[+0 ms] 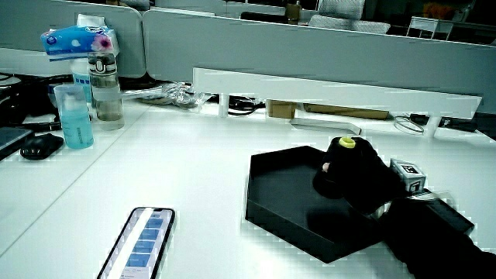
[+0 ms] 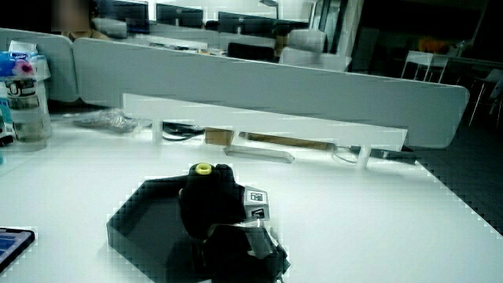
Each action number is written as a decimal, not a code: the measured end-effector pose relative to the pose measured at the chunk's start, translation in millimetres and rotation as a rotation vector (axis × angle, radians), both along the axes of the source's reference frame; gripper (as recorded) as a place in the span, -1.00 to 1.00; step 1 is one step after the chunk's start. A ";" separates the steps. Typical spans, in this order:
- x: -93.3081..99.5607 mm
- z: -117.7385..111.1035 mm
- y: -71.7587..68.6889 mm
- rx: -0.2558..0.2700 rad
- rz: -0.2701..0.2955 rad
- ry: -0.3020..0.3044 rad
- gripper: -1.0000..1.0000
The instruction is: Place sewing into plate
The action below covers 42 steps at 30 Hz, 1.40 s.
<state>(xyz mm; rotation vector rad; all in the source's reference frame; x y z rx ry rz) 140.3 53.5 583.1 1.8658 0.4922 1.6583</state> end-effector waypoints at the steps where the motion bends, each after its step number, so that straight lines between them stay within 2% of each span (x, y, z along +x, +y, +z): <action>1: -0.5 0.9 0.4 0.001 -0.019 0.009 0.00; 2: -0.4 5.8 1.0 -0.016 -0.033 0.022 0.00; 3: -1.3 6.7 0.8 -0.053 -0.062 -0.042 0.00; 4: -2.8 4.3 -0.7 -0.016 -0.056 0.029 0.00; 6: -6.0 2.8 -3.1 -0.014 -0.076 0.041 0.00; 8: -7.1 7.1 -3.7 -0.072 -0.100 0.046 0.00; 9: -6.6 11.8 -2.3 -0.084 -0.131 0.038 0.00; 10: -5.8 14.1 -0.5 -0.112 -0.121 0.034 0.00; 13: -8.2 17.3 0.0 -0.128 -0.163 0.046 0.00; 14: -9.8 13.9 -1.3 -0.113 -0.173 0.061 0.00; 15: -11.1 12.6 -2.0 -0.113 -0.184 0.045 0.00; 18: -9.9 23.7 -1.3 -0.145 -0.184 0.039 0.00; 22: -10.4 25.6 0.5 -0.194 -0.206 0.033 0.00; 25: -8.6 32.0 0.6 -0.264 -0.263 -0.005 -0.50; 27: -3.4 40.7 3.3 -0.267 -0.286 -0.015 -0.83; 28: -0.1 41.9 4.3 -0.266 -0.276 -0.023 -1.00; 30: 4.0 35.8 2.8 -0.241 -0.266 -0.043 -1.00; 31: 3.9 27.1 1.3 -0.212 -0.274 -0.049 -1.00; 32: 6.2 30.1 1.6 -0.213 -0.284 -0.051 -1.00; 34: 8.9 22.3 1.6 -0.151 -0.279 -0.057 -1.00; 35: 7.4 9.6 2.3 -0.202 -0.277 -0.160 -1.00; 36: 11.8 11.0 4.1 -0.121 -0.276 -0.077 -1.00; 37: 11.5 2.6 5.1 -0.142 -0.268 -0.173 -1.00; 38: 13.9 2.4 6.2 -0.108 -0.266 -0.180 -1.00; 42: 25.4 -5.5 20.1 -0.057 -0.235 -0.182 -1.00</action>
